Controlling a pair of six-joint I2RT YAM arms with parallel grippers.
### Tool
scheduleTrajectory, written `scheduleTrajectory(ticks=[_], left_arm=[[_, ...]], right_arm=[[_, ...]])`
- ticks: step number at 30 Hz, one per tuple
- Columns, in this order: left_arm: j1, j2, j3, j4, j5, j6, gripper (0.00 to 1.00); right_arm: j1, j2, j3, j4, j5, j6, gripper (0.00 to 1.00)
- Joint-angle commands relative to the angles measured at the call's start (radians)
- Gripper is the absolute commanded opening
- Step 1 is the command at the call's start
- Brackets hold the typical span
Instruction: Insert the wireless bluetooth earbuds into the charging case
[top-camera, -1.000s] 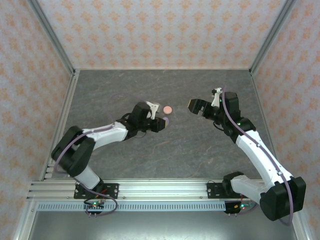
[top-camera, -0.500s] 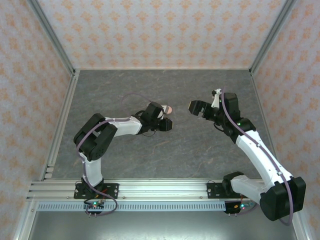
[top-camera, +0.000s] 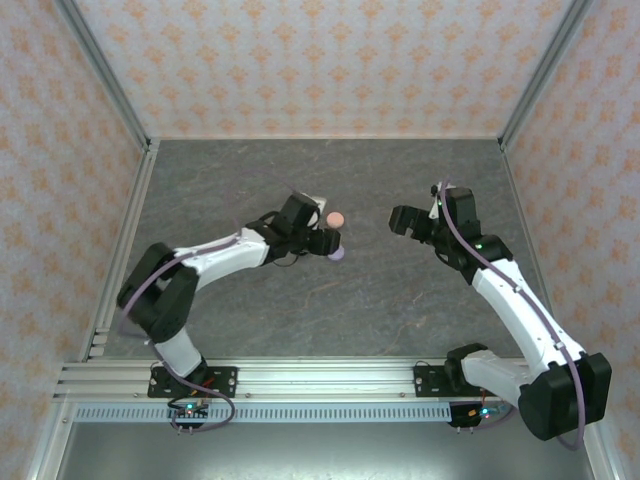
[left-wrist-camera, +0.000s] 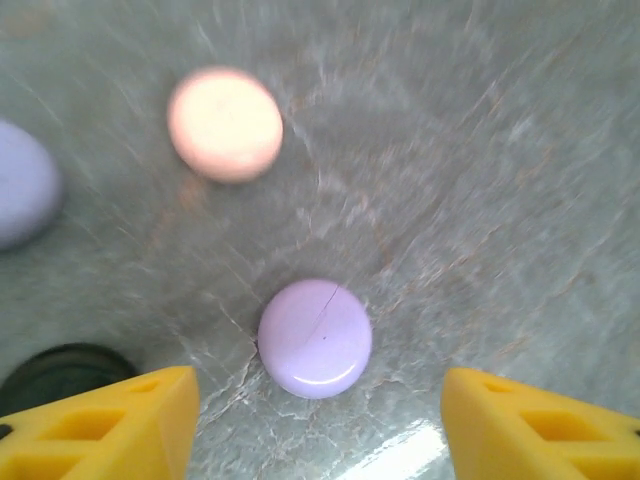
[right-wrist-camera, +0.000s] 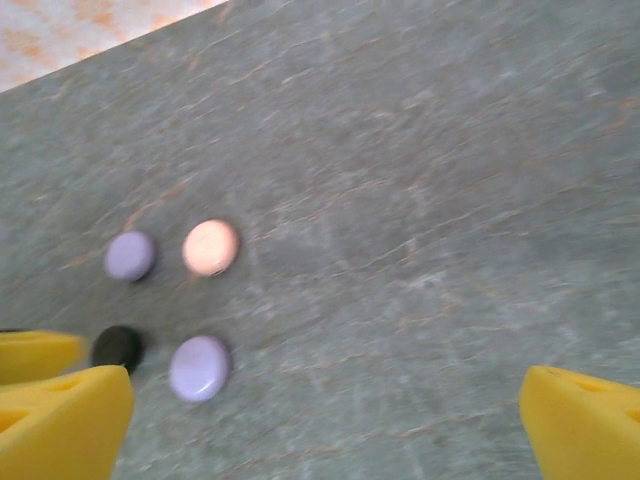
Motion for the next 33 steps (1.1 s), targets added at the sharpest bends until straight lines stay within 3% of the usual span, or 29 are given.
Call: scheduleTrajectory(ticks=[1,6,8,10,13,16,20,27,28,30,33], left_arm=[[0.024,-0.148,-0.019,-0.045,-0.155,0.087,0.70],[0.098,-0.363,-0.158,-0.029,-0.329,0.090,0.78],[0.135,-0.461,-0.232,-0.010,-0.410,0.092,0.84],[0.173,-0.539,-0.291,0.007,-0.486,0.102,0.89],[0.231,-0.615,-0.349,0.015,-0.575,0.128,0.93],[0.252,-0.642,-0.395,0.044,-0.656,0.194,0.95],[0.287,-0.652,-0.460,0.121,-0.678,0.233,0.95],[0.357,-0.616,-0.611,0.406,-0.626,0.327,0.96],[0.374,-0.597,-0.628,0.440,-0.613,0.336,0.96],[0.410,-0.559,-0.663,0.520,-0.564,0.352,0.96],[0.456,-0.489,-0.713,0.676,-0.505,0.361,0.96]], right_arm=[[-0.008,-0.052,-0.022,0.022,0.240,-0.049,0.99],[-0.009,-0.137,-0.167,0.199,0.500,-0.121,0.99],[-0.009,-0.157,-0.268,0.338,0.571,-0.221,0.99],[-0.035,-0.150,-0.355,0.486,0.555,-0.284,0.99],[-0.134,-0.081,-0.459,0.674,0.463,-0.242,0.99],[-0.180,0.038,-0.568,0.972,0.419,-0.235,0.99],[-0.184,0.206,-0.618,1.238,0.374,-0.289,0.99],[-0.208,0.442,-0.576,1.382,0.241,-0.319,0.99],[-0.210,0.472,-0.555,1.394,0.231,-0.325,0.99],[-0.236,0.451,-0.476,1.201,0.182,-0.303,1.00],[-0.282,0.458,-0.471,1.200,0.129,-0.271,0.99]])
